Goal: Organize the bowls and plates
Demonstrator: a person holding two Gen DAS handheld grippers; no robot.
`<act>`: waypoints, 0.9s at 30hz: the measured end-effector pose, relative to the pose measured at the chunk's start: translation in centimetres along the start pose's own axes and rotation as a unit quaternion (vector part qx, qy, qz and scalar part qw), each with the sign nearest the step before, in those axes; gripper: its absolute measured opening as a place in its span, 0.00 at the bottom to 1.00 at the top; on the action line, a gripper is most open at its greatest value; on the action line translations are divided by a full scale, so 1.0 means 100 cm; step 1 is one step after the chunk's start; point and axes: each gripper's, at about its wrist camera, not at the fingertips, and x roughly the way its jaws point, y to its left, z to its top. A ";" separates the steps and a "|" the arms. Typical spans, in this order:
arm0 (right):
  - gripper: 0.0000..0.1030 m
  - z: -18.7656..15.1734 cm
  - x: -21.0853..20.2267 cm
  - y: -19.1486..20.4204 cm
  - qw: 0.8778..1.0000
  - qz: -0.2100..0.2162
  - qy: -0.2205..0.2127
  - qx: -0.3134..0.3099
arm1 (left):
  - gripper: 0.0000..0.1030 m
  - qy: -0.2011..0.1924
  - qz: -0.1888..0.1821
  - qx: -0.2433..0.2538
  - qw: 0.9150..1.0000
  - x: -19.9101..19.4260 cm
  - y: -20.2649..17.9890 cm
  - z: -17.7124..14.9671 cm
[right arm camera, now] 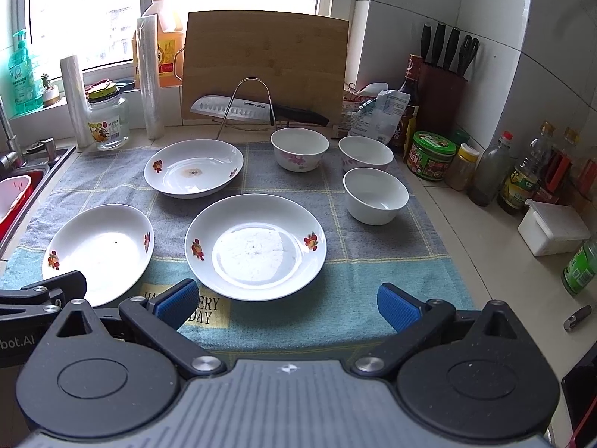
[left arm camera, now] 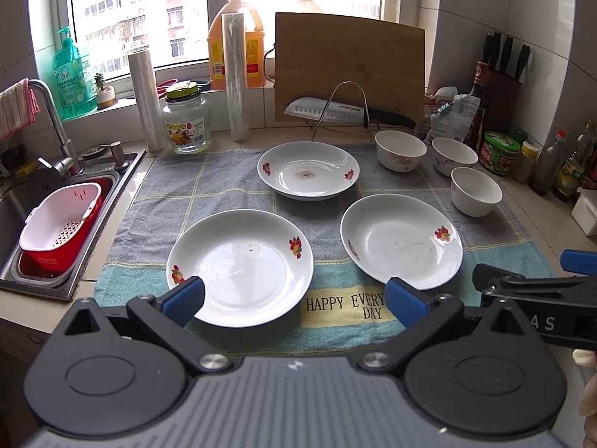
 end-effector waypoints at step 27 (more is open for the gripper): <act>1.00 -0.001 0.002 -0.015 1.000 0.018 -0.017 -0.009 | 0.99 -0.012 0.015 -0.006 1.000 -0.006 -0.015 -0.004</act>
